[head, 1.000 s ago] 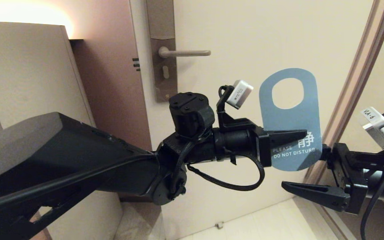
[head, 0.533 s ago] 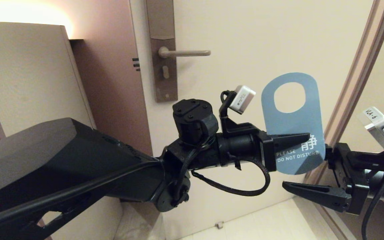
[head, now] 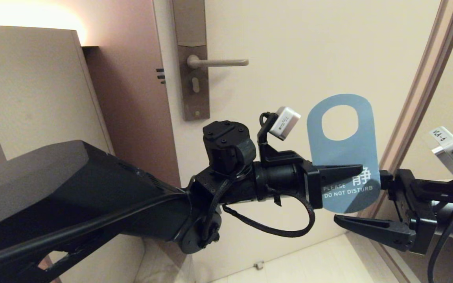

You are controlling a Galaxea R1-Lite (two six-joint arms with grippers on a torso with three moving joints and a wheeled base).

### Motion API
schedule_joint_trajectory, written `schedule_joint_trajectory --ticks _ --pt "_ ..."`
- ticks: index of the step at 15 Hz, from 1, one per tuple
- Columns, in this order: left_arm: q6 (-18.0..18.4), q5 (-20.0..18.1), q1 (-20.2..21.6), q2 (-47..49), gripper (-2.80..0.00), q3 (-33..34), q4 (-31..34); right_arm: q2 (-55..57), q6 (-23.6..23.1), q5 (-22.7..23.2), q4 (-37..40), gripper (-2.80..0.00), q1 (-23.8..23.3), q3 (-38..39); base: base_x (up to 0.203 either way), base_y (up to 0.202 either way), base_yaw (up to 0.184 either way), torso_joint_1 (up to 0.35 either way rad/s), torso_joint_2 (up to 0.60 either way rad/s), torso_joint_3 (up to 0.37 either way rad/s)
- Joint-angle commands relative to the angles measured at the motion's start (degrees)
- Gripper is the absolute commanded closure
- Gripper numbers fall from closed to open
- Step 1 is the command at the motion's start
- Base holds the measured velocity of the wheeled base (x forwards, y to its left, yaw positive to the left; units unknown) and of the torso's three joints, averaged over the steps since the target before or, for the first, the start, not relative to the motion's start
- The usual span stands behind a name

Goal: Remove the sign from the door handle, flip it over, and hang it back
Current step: Hand it to the other hand

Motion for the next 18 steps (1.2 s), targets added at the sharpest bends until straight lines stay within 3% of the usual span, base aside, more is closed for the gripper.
schedule_joint_trajectory --ticks 1,4,5,18 --pt "-0.2 -0.2 0.0 -0.2 0.00 0.1 -0.4 -0.1 -0.1 0.3 -0.2 -2.80 0.1 0.0 0.000 0.000 0.000 0.000 0.00 0.000" --pt "-0.1 -0.2 -0.1 -0.4 0.00 0.8 -0.5 -0.1 -0.1 0.3 -0.2 -2.80 0.0 0.3 0.000 0.000 0.000 0.000 0.00 0.000" --pt "-0.1 -0.2 -0.1 -0.6 0.00 1.2 -0.5 -0.1 -0.1 0.3 -0.2 0.00 0.1 0.3 0.000 0.000 0.000 0.000 0.00 0.000" --pt "0.0 -0.7 0.0 -0.7 0.00 2.2 -0.1 0.4 -0.4 0.3 -0.2 0.00 0.1 0.4 0.000 0.000 0.000 0.000 0.00 0.000"
